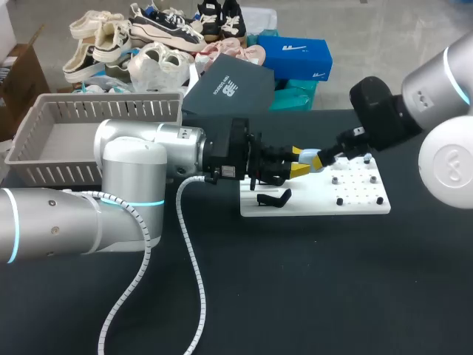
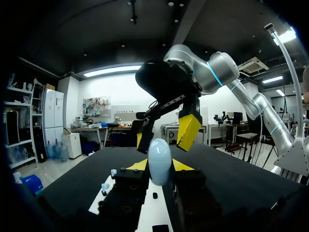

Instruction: Pick up each earbud case from the left stands, insert the matching earbuds, close the lid, and place the case in the box.

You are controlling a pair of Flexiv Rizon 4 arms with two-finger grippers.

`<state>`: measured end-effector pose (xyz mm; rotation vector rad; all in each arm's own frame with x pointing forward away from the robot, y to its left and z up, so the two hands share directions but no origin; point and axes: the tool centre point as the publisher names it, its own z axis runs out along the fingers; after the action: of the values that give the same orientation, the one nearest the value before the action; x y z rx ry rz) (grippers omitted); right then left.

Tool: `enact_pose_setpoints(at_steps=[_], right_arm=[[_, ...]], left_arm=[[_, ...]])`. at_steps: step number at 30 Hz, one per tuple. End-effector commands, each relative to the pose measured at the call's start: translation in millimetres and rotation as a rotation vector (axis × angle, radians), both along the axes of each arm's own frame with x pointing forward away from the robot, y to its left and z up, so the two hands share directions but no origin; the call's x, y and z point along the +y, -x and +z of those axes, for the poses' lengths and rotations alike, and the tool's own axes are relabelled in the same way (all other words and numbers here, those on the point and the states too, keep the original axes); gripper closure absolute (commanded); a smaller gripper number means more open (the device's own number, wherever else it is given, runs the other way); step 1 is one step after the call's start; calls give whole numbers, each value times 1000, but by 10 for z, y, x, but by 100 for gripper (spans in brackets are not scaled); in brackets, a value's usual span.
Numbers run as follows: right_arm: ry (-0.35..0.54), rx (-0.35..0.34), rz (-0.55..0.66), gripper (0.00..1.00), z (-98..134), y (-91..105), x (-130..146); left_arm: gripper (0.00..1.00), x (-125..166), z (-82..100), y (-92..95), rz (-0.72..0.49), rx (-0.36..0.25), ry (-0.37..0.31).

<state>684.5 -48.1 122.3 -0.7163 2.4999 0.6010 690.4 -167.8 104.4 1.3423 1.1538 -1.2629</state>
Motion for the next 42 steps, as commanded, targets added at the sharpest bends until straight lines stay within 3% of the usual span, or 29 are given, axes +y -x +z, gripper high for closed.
enact_pose_setpoints(at_steps=[1,20,35,38,42], right_arm=[[8,4,-9,0,-16,7,-23],[34,10,-9,0,-49,-77,-34],[36,-10,-13,0,104,-187,-43],[51,-40,-24,0,189,-276,-72],[138,-117,-64,0,311,-411,-228]], left_arm=[[100,-9,-6,0,3,-1,0],[100,-9,-6,0,3,-1,0],[100,-9,-6,0,3,-1,0],[100,-9,-6,0,3,-1,0],[100,-9,-6,0,3,-1,0]])
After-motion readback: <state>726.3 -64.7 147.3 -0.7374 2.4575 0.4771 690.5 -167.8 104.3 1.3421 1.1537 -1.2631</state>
